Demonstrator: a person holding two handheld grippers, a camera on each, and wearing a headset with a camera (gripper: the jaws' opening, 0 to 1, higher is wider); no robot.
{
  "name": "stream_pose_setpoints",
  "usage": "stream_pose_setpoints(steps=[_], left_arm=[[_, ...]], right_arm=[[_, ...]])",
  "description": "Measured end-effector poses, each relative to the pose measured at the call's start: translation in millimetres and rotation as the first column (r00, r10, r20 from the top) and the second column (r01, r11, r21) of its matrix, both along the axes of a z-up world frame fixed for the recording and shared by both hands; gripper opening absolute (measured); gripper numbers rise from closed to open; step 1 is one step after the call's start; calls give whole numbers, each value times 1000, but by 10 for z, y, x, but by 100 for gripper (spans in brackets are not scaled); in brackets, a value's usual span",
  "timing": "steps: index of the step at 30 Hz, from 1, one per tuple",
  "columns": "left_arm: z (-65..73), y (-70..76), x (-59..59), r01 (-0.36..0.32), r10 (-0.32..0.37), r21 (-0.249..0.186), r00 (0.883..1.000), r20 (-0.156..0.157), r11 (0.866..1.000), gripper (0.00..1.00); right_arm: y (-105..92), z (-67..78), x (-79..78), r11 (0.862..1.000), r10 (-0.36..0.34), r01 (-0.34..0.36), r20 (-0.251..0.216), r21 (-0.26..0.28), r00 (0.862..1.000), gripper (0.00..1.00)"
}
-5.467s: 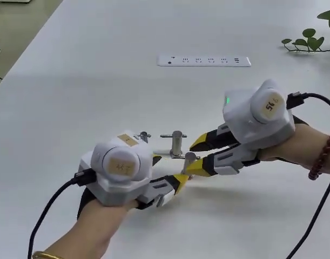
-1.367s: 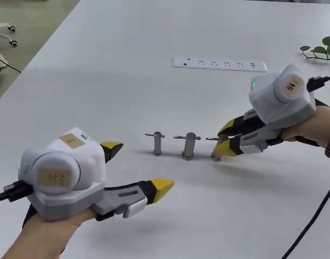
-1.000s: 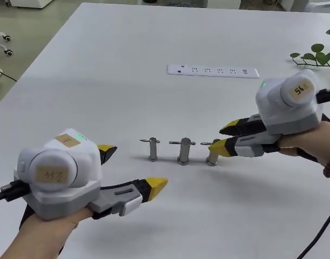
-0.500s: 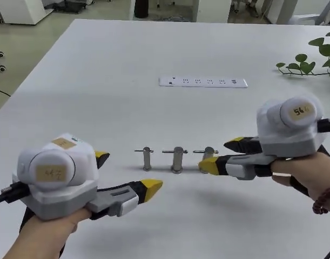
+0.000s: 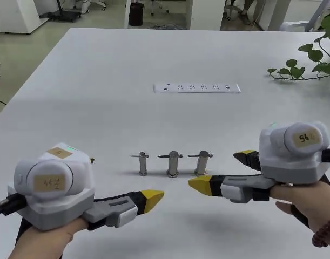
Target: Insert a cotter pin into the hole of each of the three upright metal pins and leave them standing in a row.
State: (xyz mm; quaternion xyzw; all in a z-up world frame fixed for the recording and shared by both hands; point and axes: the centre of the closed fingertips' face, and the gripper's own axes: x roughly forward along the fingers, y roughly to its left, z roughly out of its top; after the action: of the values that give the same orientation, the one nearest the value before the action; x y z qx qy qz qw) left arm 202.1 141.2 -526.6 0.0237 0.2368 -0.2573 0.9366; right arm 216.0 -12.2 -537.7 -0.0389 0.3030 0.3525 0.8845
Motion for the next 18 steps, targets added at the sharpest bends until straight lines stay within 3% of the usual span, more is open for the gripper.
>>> stream_pose_setpoints(steps=[8, 18], left_arm=[[44, 39, -31, -10, 10, 2, 1000, 8, 1000, 99], [53, 57, -81, -7, 7, 7, 1000, 2, 1000, 99]], right_arm=[[-23, 13, -33, 1000, -14, 14, 9, 13, 1000, 94], [-31, 31, -73, 999, -37, 36, 29, 26, 999, 98]])
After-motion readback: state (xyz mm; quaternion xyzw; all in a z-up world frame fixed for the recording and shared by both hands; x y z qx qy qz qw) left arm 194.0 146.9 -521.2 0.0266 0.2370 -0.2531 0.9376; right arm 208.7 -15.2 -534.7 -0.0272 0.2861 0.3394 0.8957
